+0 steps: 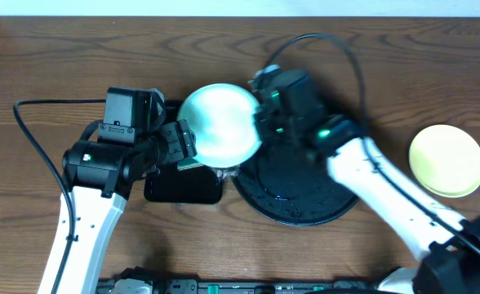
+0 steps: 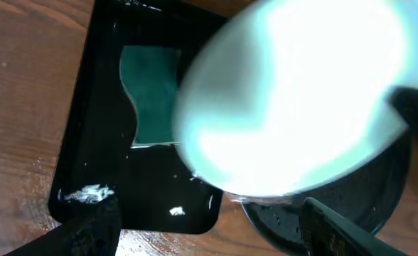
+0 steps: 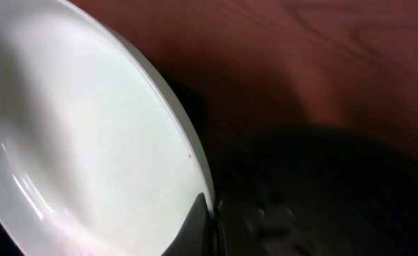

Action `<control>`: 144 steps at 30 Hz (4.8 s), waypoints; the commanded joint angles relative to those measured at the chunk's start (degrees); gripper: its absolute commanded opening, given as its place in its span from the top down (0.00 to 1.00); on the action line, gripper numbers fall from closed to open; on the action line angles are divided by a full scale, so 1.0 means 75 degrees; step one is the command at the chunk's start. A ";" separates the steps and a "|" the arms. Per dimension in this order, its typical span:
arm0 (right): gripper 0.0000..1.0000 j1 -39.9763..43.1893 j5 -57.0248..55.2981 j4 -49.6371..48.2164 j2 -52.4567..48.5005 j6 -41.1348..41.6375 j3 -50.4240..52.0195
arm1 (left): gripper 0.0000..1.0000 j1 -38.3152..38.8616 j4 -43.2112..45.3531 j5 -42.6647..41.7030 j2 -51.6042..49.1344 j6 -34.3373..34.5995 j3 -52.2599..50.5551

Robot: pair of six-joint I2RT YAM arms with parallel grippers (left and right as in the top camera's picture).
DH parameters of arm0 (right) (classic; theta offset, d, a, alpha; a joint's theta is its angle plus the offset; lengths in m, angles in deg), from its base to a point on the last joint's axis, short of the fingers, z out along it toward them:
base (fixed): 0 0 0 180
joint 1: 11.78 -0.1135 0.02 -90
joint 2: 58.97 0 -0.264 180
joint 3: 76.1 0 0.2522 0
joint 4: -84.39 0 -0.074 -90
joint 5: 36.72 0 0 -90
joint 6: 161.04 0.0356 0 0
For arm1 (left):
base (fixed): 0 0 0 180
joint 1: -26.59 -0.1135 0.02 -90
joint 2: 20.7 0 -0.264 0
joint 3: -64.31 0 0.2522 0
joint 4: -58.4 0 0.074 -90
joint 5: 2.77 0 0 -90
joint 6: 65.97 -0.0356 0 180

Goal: Clean dirty plates on tray and stack at the side
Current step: 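Lift the white plate with right gripper and tilt it over sponge tray, then carry the white plate right and set it on the yellow plate stack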

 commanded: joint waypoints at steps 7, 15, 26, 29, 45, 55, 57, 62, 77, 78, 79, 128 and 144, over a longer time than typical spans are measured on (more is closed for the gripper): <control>0.99 -0.1402 -0.3063 -0.1673 -0.0370 -0.1431 -0.0111 | 0.19 -0.0041 -0.0012 -0.0041 0.0015 -0.0070 0.0157; 0.99 -0.1795 -0.3631 -0.2066 -0.0134 -0.2052 -0.0114 | 0.19 -0.0041 -0.0012 -0.0041 0.0015 -0.0070 0.0157; 0.99 -0.1897 -0.4057 -0.2465 -0.0015 -0.2500 -0.0114 | 0.19 -0.0041 -0.0012 -0.0041 0.0015 -0.0070 0.0157; 0.99 -0.1897 -0.4054 -0.2573 0.0000 -0.2521 -0.0114 | 0.19 -0.0041 -0.0012 -0.0041 0.0015 -0.0070 0.0157; 0.99 -0.1897 -0.4095 -0.3089 0.0009 -0.2748 -0.0114 | 0.19 -0.0041 -0.0012 -0.0041 0.0015 -0.0070 0.0157; 0.99 -0.1897 -0.4159 -0.3226 0.0009 -0.3072 -0.0114 | 0.18 -0.0041 -0.0012 -0.0041 0.0015 -0.0070 0.0157; 0.99 -0.1897 -0.4281 -0.3255 0.0009 -0.3086 -0.0114 | 0.18 -0.0041 -0.0012 -0.0041 0.0015 -0.0070 0.0157; 0.99 -0.1897 -0.4310 -0.3255 0.0009 -0.3086 -0.0114 | 0.18 -0.0041 -0.0012 -0.0041 0.0015 -0.0070 0.0157; 0.99 -0.2028 -0.5164 -0.3832 0.0023 -0.3698 -0.0111 | 0.18 -0.0041 -0.0012 -0.0041 0.0015 -0.0070 0.0157; 0.99 -0.2098 -0.4829 -0.3710 0.0023 -0.4208 -0.0111 | 0.18 -0.0041 -0.0012 -0.0041 0.0015 -0.0070 0.0157; 0.99 -0.2148 -0.4940 -0.3698 0.0012 -0.4572 -0.0111 | 0.18 -0.0041 -0.0012 -0.0041 0.0015 -0.0070 0.0157; 0.99 -0.1900 -0.6956 -0.1513 0.0204 0.0924 -0.0111 | 0.18 -0.0041 -0.0012 -0.0041 0.0015 -0.0070 0.0157; 0.99 0.5677 -0.0574 0.3719 0.1903 0.3354 -0.0108 | 0.18 -0.0041 -0.0012 -0.0041 0.0015 -0.0070 0.0157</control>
